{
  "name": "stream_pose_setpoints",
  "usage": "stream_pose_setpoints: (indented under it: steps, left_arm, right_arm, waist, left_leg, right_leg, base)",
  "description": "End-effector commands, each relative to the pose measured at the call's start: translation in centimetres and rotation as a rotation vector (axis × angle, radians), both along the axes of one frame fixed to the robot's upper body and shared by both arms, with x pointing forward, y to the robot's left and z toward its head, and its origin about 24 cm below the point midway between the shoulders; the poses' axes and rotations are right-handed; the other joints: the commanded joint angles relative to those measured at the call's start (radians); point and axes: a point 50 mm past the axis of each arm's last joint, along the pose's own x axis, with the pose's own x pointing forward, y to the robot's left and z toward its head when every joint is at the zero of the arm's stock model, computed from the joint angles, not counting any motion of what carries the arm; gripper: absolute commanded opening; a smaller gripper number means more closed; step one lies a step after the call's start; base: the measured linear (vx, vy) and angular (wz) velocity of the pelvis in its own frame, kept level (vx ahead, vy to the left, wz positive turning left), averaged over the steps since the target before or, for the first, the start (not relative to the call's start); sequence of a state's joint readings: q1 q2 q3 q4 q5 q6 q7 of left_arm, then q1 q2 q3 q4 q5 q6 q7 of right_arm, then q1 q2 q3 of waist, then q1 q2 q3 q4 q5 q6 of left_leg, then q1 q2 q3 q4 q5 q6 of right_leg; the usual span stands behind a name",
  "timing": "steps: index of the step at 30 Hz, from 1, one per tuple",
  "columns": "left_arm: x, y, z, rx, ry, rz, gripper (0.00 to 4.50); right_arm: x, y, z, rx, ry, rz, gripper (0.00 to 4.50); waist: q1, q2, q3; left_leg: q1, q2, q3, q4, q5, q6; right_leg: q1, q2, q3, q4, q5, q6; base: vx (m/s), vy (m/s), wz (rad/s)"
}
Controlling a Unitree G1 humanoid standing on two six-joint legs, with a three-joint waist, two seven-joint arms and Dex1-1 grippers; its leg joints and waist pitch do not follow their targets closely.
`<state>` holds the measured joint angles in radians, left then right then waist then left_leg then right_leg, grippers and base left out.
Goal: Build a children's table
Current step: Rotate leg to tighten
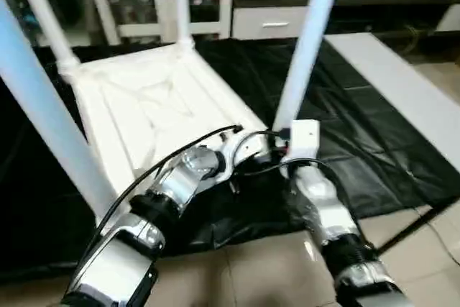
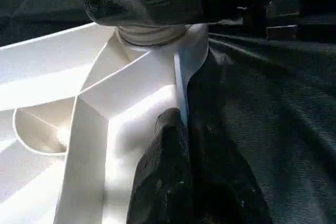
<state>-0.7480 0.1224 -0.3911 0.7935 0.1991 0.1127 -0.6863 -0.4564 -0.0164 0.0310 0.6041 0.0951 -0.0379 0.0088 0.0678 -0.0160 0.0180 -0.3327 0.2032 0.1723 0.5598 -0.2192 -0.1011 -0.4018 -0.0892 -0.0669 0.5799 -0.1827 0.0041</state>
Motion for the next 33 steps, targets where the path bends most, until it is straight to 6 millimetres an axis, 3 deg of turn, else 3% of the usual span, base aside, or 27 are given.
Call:
stream_pose_setpoints:
  steps: [1,3,5,8,9,10,11,13,17,19,20,21,22,23,25,26,27,30,31,32,33]
  left_arm:
    - [-0.6,2.5,-2.6,0.12,0.072,0.027,0.0]
    - [-0.5,2.6,-2.5,0.123,0.061,0.014,0.0]
    - [-0.5,2.6,-2.5,0.124,0.058,0.01,0.0]
    - [-0.3,2.6,-2.3,0.13,0.018,-0.02,0.0]
    - [-0.2,2.6,-2.3,0.131,0.014,-0.02,0.0]
    - [0.1,2.7,-2.1,0.131,-0.022,-0.017,0.0]
    - [0.1,2.7,-2.0,0.131,-0.027,-0.014,0.0]
    - [0.4,2.8,-1.9,0.133,-0.039,-0.001,0.0]
    - [1.0,2.8,-1.2,0.122,-0.133,0.012,0.0]
    - [1.1,2.6,-0.5,0.038,-0.116,0.02,0.0]
    - [1.1,2.6,-0.5,0.033,-0.113,0.019,0.48]
    - [1.0,2.5,-0.1,-0.034,-0.076,0.008,0.48]
    - [1.0,2.4,0.2,-0.069,-0.066,0.002,0.6]
    - [1.0,2.4,0.5,-0.097,-0.062,-0.005,0.69]
    - [0.9,2.4,0.6,-0.113,-0.061,-0.01,0.93]
    - [0.9,2.7,1.5,-0.168,-0.048,-0.013,1.02]
    - [0.8,3.0,1.8,-0.192,-0.038,-0.008,1.12]
    - [0.5,4.0,3.2,-0.266,-0.01,0.001,1.39]
    - [0.4,4.0,3.2,-0.267,-0.008,0.001,1.45]
    - [-1.0,4.8,3.9,-0.294,0.076,-0.077,1.49]
    - [-1.7,5.1,4.0,-0.289,0.112,-0.106,1.59]
  right_arm:
    - [-0.7,-2.8,0.4,-0.051,-0.008,-0.036,3.19]
    - [-1.8,-3.3,0.0,-0.081,0.015,0.009,3.3]
    - [-2.1,-3.4,0.0,-0.087,0.019,0.016,3.3]
    - [-4.3,-3.8,-1.0,-0.137,0.104,0.133,3.3]
    - [-4.5,-3.8,-1.1,-0.138,0.109,0.148,3.3]
    - [-6.0,-3.5,-0.8,-0.131,0.129,0.258,3.3]
    - [-6.3,-3.4,-0.8,-0.128,0.13,0.275,3.3]
    - [-7.1,-3.0,-0.5,-0.12,0.139,0.349,3.3]
    - [-8.1,-2.7,0.0,-0.137,0.149,0.414,3.3]
    - [-7.8,-2.7,0.1,-0.134,0.146,0.377,3.3]
    - [-7.7,-2.7,0.1,-0.134,0.146,0.376,3.35]
    - [-7.5,-2.7,0.5,-0.133,0.141,0.367,3.35]
    - [-7.4,-2.6,0.7,-0.125,0.135,0.367,3.35]
    - [-7.3,-2.5,1.0,-0.113,0.129,0.373,3.35]
    - [-7.3,-2.4,1.2,-0.106,0.125,0.377,3.35]
    - [-7.0,-2.3,1.6,-0.1,0.111,0.401,3.35]
    - [-6.9,-2.3,1.7,-0.099,0.107,0.407,3.35]
    - [-6.8,-2.7,1.9,-0.116,0.108,0.41,3.35]
    - [-6.8,-2.7,1.9,-0.117,0.108,0.41,3.35]
    - [-6.8,-3.2,1.9,-0.123,0.113,0.412,3.35]
    - [-6.8,-3.3,1.9,-0.125,0.114,0.411,3.35]
  waist:
    - [0.003,0.002,-0.049]
    - [0.01,0.001,-0.045]
    - [0.016,0.003,-0.041]
    - [0.018,0.006,-0.027]
    - [0.019,0.005,-0.027]
    - [0.02,0.004,-0.026]
    - [0.022,0.004,-0.026]
    - [0.016,0.0,-0.026]
    - [0.012,0.004,-0.022]
    - [0.011,-0.003,-0.023]
    - [0.011,-0.001,-0.023]
    - [0.009,-0.007,-0.023]
    - [0.01,-0.002,-0.027]
    - [0.009,-0.004,-0.029]
    - [0.009,0.002,-0.034]
    - [0.009,-0.008,-0.036]
    - [0.012,-0.002,-0.039]
    - [0.015,-0.008,-0.052]
    - [0.018,-0.015,-0.05]
    - [0.019,-0.018,-0.047]
    - [0.022,-0.015,-0.043]
  left_leg:
    - [-0.002,0.008,0.007,-0.041,0.084,0.107]
    - [-0.005,0.011,0.008,-0.043,0.067,0.133]
    - [-0.003,0.017,0.008,-0.048,-0.001,0.127]
    - [-0.006,0.021,0.005,-0.066,-0.153,0.07]
    - [-0.003,0.022,0.004,-0.068,-0.177,0.058]
    - [-0.006,0.021,0.002,-0.07,-0.203,0.049]
    - [-0.006,0.022,0.001,-0.07,-0.205,0.045]
    - [-0.019,0.019,-0.004,-0.072,-0.2,0.047]
    - [-0.016,0.021,-0.005,-0.072,-0.221,0.043]
    - [-0.017,0.02,-0.006,-0.074,-0.227,0.033]
    - [-0.017,0.02,-0.007,-0.074,-0.223,0.03]
    - [-0.02,0.02,-0.007,-0.074,-0.211,0.031]
    - [-0.019,0.021,-0.007,-0.072,-0.19,0.029]
    - [-0.018,0.022,-0.007,-0.069,-0.172,0.03]
    - [-0.015,0.024,-0.004,-0.061,-0.101,0.038]
    - [-0.016,0.024,-0.003,-0.057,-0.072,0.044]
    - [-0.018,0.024,-0.005,-0.053,-0.013,0.053]
    - [-0.008,0.013,0.002,-0.028,0.162,0.122]
    - [-0.02,0.012,0.003,-0.023,0.206,0.151]
    - [-0.02,0.009,0.007,-0.022,0.2,0.165]
    - [-0.026,0.017,0.004,-0.025,0.164,0.165]
  right_leg:
    - [0.055,-0.035,0.042,-0.022,0.247,-0.267]
    - [0.059,-0.042,0.042,-0.026,0.222,-0.264]
    - [0.059,-0.046,0.043,-0.035,0.125,-0.252]
    - [0.06,-0.046,0.045,-0.059,-0.104,-0.199]
    - [0.058,-0.048,0.045,-0.064,-0.144,-0.188]
    - [0.06,-0.049,0.046,-0.069,-0.2,-0.167]
    - [0.06,-0.049,0.047,-0.072,-0.212,-0.157]
    - [0.064,-0.049,0.045,-0.072,-0.245,-0.126]
    - [0.05,-0.05,0.046,-0.083,-0.323,-0.106]
    - [0.047,-0.051,0.046,-0.087,-0.375,-0.098]
    - [0.046,-0.053,0.046,-0.086,-0.376,-0.102]
    - [0.047,-0.051,0.045,-0.084,-0.362,-0.106]
    - [0.047,-0.053,0.046,-0.078,-0.32,-0.122]
    - [0.047,-0.052,0.046,-0.073,-0.277,-0.136]
    - [0.049,-0.048,0.044,-0.053,-0.101,-0.191]
    - [0.051,-0.047,0.044,-0.047,-0.051,-0.203]
    - [0.057,-0.048,0.043,-0.031,0.052,-0.236]
    - [0.054,-0.038,0.043,-0.004,0.297,-0.299]
    - [0.057,-0.041,0.044,0.005,0.349,-0.315]
    - [0.052,-0.039,0.043,0.001,0.338,-0.316]
    - [0.056,-0.051,0.046,0.005,0.288,-0.317]
  base:
    - [0.058,0.008,0.04]
    - [0.061,0.009,0.02]
    - [0.025,0.004,0.0]
    - [0.0,0.0,0.0]
    - [0.0,0.0,0.0]
    - [0.0,0.0,0.0]
    - [0.0,0.0,0.0]
    - [0.0,0.0,0.0]
    - [0.0,0.0,0.0]
    - [0.0,0.0,0.0]
    - [0.0,0.0,0.0]
    - [0.0,0.0,0.0]
    - [0.0,0.0,0.0]
    - [0.0,0.0,0.0]
    - [0.0,0.0,0.0]
    - [0.0,0.0,0.0]
    - [0.0,0.0,0.0]
    - [0.017,0.007,0.0]
    - [0.0,0.0,0.0]
    - [0.0,0.0,0.0]
    - [0.0,0.0,0.0]
